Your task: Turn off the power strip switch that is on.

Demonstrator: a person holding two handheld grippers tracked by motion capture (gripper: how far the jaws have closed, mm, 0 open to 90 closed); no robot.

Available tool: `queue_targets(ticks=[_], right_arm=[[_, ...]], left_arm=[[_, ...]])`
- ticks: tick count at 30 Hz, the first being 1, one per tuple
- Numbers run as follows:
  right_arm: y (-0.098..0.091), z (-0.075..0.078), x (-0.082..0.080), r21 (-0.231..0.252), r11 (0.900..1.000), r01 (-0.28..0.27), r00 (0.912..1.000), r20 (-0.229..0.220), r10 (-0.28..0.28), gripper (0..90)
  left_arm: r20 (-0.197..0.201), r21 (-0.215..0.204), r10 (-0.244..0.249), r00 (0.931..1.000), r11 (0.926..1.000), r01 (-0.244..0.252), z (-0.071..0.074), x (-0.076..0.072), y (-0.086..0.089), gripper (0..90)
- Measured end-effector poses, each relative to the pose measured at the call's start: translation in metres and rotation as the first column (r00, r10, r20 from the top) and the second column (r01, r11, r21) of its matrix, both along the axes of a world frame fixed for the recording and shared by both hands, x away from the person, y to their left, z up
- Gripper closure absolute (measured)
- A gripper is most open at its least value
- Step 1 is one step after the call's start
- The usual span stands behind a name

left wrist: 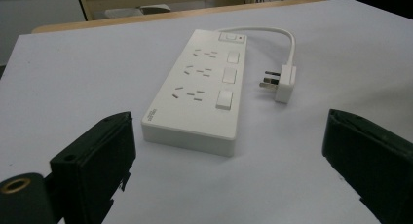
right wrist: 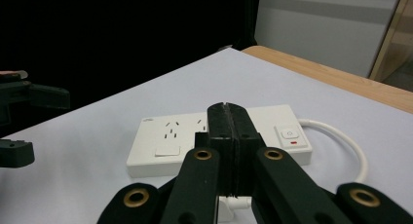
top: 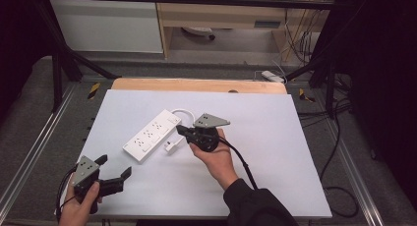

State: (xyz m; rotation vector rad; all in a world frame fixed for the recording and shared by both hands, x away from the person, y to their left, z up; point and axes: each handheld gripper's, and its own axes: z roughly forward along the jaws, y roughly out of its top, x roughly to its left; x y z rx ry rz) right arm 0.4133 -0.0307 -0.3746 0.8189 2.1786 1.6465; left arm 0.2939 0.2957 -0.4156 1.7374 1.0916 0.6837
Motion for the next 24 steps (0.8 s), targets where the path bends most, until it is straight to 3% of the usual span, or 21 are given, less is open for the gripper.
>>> queue_targets(ticks=[24], right_arm=[[0.033, -0.016, 0.000, -0.020, 0.9992, -0.034, 0.9988, -0.037, 0.033, 90.0]], left_arm=[[-0.018, 0.008, 0.002, 0.9998, 1.0000, -0.001, -0.002, 0.001, 0.000, 5.1]])
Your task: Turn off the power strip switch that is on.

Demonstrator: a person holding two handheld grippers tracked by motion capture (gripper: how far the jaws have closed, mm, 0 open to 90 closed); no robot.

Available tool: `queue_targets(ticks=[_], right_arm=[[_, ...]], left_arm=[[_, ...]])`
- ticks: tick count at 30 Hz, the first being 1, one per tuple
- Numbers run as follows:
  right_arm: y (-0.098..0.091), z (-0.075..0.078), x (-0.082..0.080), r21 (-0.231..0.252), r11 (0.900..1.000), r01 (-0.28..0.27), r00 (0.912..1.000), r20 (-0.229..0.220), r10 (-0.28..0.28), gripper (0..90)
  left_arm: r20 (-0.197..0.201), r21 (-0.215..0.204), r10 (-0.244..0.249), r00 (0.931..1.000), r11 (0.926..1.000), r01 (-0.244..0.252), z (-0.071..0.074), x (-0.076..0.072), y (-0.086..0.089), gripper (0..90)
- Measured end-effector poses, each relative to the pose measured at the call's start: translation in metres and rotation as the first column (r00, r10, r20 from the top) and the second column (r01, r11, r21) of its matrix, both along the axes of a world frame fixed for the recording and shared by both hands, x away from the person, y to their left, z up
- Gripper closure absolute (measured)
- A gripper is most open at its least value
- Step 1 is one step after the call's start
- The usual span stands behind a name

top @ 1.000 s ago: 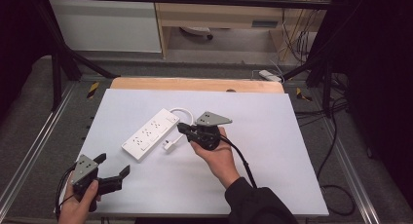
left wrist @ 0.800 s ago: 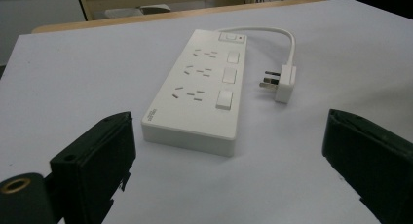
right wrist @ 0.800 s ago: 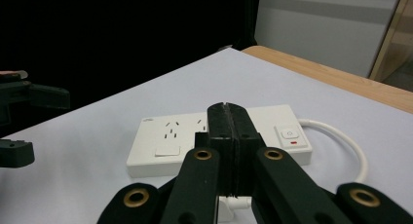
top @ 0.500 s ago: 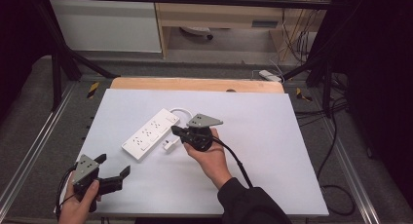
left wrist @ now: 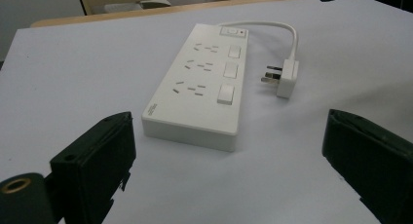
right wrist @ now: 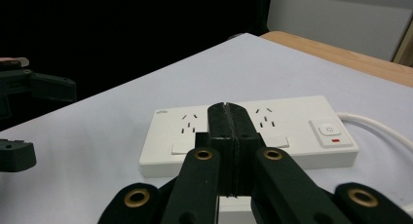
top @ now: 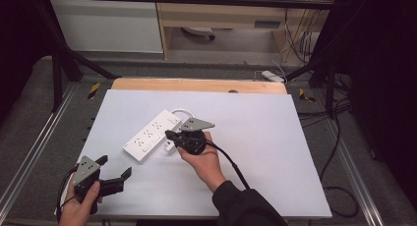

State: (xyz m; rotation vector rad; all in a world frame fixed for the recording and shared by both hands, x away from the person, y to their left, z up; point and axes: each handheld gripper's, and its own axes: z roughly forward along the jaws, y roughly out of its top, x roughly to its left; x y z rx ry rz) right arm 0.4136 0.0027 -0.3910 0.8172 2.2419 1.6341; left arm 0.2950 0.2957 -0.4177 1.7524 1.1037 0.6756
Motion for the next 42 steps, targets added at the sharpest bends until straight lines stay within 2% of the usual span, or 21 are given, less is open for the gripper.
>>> queue_targets(ticks=[10, 42], right_arm=[[0.005, -0.005, 0.000, -0.032, 0.9995, 0.000, 1.0000, -0.004, 0.000, 90.0], [0.033, -0.026, 0.001, -0.051, 0.9982, -0.031, 0.9986, -0.043, 0.029, 90.0]], left_arm=[[-0.002, 0.001, 0.000, 1.0000, 1.0000, 0.000, 0.000, 0.000, 0.000, 5.2], [-0.009, 0.010, -0.001, 1.0000, 0.9999, 0.001, -0.002, 0.001, 0.000, 5.2]])
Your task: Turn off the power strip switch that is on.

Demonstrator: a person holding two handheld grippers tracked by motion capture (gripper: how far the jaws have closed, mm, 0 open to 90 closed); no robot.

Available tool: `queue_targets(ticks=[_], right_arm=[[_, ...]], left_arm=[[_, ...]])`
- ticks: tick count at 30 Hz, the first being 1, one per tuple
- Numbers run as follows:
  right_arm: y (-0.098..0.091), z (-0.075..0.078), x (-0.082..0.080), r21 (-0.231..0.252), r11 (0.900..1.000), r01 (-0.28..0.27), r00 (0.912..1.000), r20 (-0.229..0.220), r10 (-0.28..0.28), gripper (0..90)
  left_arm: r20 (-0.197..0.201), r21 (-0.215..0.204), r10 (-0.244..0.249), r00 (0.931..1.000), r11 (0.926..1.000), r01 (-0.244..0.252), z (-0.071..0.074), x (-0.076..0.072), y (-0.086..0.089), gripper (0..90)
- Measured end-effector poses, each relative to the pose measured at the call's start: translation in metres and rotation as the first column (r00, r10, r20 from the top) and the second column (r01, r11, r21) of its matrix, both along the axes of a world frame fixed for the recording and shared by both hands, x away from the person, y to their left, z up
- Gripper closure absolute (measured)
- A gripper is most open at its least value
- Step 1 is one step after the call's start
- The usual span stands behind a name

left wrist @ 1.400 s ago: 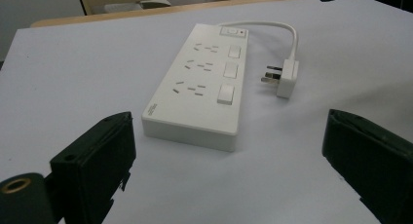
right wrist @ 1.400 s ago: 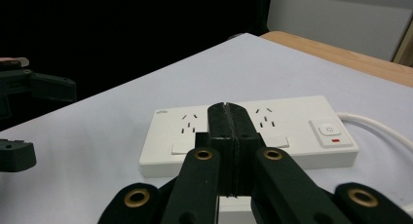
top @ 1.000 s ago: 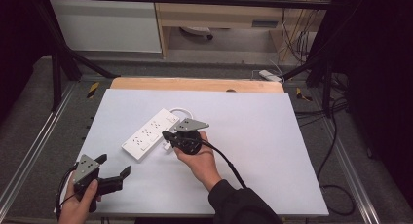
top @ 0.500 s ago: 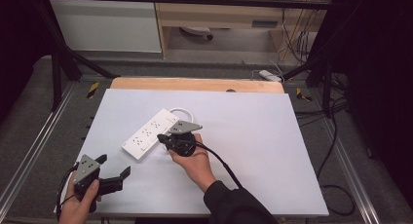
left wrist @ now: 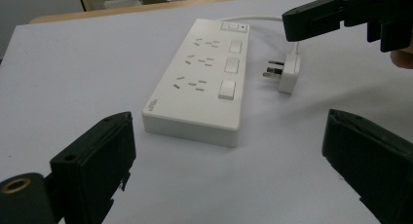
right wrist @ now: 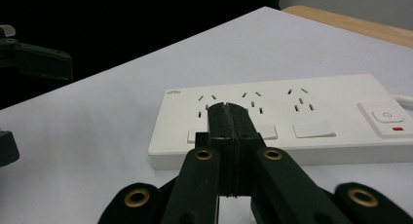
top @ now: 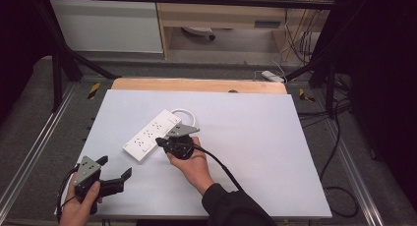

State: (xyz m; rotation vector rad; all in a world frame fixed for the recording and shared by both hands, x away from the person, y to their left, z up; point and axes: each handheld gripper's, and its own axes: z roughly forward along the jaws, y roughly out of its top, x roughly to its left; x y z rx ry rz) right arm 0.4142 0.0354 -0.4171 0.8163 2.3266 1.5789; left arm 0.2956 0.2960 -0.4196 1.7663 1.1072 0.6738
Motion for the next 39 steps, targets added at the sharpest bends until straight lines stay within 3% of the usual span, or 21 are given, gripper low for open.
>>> queue_targets(ticks=[22, 39], right_arm=[[0.010, -0.009, 0.001, -0.014, 0.9999, -0.007, 0.9999, -0.012, 0.007, 90.0], [0.041, -0.030, 0.001, -0.027, 0.9994, -0.022, 0.9992, -0.032, 0.021, 90.0]], left_arm=[[-0.001, 0.001, 0.003, 1.0000, 1.0000, -0.003, 0.000, 0.000, 0.001, 5.3], [-0.019, 0.008, 0.002, 0.9998, 1.0000, -0.002, -0.002, 0.001, 0.000, 5.3]])
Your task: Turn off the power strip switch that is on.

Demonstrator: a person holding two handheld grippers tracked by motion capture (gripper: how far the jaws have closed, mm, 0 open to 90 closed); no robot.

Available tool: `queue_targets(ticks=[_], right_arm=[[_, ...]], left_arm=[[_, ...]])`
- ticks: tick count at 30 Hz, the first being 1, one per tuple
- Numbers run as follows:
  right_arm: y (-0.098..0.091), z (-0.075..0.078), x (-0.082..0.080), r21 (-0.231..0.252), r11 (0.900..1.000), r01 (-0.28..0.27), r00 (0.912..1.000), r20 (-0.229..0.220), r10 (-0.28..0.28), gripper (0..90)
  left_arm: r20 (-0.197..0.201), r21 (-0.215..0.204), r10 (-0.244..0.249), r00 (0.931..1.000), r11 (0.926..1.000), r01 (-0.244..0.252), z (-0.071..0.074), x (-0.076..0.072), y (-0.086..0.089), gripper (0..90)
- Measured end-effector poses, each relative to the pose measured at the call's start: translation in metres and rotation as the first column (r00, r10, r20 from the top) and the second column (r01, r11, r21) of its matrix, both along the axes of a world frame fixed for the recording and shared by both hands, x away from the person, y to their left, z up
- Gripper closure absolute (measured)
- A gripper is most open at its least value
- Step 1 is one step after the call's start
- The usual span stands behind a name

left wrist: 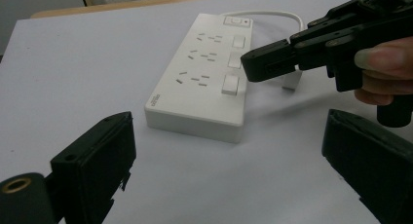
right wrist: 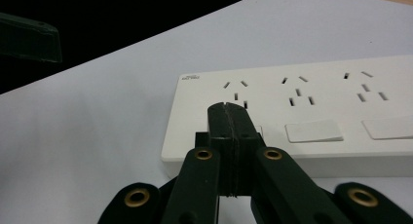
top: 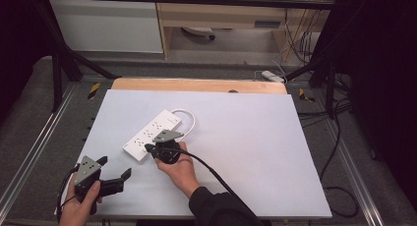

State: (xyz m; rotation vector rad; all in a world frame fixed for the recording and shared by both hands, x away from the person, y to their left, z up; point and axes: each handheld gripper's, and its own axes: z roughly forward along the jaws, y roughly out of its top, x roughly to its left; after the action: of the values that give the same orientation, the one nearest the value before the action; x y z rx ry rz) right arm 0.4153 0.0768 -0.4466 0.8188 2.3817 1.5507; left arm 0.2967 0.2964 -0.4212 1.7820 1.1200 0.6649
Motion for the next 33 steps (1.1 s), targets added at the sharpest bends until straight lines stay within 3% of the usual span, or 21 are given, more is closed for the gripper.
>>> queue_targets(ticks=[18, 33], right_arm=[[0.015, -0.009, 0.007, -0.015, 0.9999, 0.003, 1.0000, -0.004, -0.003, 90.0], [0.016, -0.011, 0.005, -0.022, 0.9998, 0.001, 0.9996, 0.027, 0.000, 90.0]], left_arm=[[0.005, -0.001, -0.003, 1.0000, 1.0000, 0.003, 0.000, 0.000, 0.000, 5.3], [0.008, 0.001, -0.007, 0.9999, 1.0000, 0.007, 0.001, 0.000, -0.001, 5.3]])
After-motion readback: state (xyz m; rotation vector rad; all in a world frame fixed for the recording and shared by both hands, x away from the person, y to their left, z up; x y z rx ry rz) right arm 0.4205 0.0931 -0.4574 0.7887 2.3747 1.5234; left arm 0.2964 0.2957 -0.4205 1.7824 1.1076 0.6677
